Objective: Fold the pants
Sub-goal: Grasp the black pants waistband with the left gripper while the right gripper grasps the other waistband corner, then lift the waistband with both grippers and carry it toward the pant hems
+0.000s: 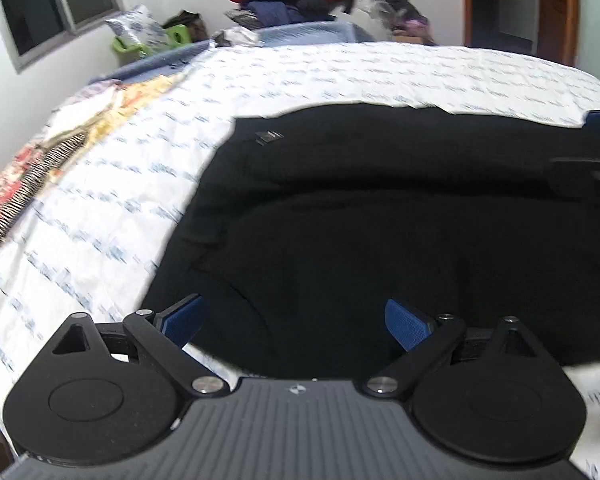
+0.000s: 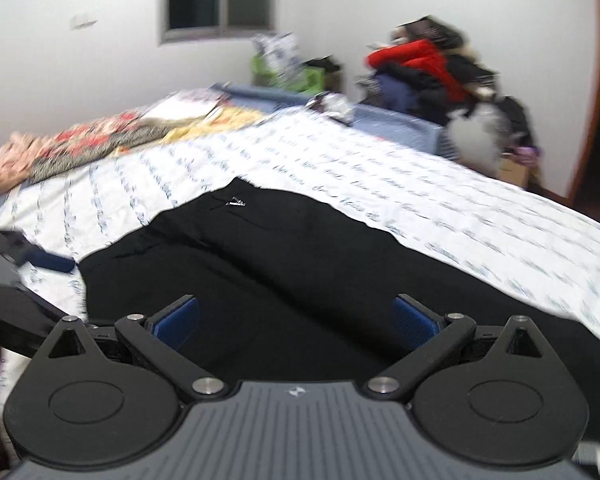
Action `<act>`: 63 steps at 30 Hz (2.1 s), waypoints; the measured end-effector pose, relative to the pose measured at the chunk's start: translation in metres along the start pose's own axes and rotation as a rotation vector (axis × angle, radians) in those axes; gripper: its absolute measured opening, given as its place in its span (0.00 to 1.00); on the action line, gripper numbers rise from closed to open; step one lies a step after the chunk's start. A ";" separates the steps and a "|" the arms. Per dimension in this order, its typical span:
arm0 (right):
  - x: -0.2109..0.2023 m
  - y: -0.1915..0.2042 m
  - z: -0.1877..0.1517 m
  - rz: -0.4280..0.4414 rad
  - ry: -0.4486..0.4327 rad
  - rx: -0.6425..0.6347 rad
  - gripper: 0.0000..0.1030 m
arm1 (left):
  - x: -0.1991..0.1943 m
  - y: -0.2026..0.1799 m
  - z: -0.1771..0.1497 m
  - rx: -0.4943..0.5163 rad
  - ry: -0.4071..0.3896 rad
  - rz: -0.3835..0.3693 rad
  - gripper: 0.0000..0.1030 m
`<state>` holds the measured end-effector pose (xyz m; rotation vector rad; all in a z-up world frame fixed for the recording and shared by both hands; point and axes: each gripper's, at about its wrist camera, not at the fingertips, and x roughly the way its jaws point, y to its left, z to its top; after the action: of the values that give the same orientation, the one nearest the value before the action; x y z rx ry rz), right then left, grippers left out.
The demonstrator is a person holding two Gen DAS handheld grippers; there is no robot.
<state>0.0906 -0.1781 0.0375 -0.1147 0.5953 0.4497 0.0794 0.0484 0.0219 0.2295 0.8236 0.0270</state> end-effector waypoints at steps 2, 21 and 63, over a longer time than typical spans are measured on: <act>0.035 -0.024 0.013 0.071 0.035 0.000 1.00 | 0.007 0.007 0.012 -0.002 -0.007 0.016 0.94; 0.256 -0.130 0.077 0.414 0.236 0.067 0.53 | 0.104 0.049 0.116 -0.092 0.044 0.039 0.94; 0.072 0.014 -0.025 0.003 0.024 -0.491 0.05 | 0.110 0.114 0.088 -0.551 0.134 -0.322 0.12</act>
<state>0.1243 -0.1444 -0.0232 -0.5876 0.4986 0.5919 0.2262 0.1547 0.0241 -0.4291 0.9461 -0.0333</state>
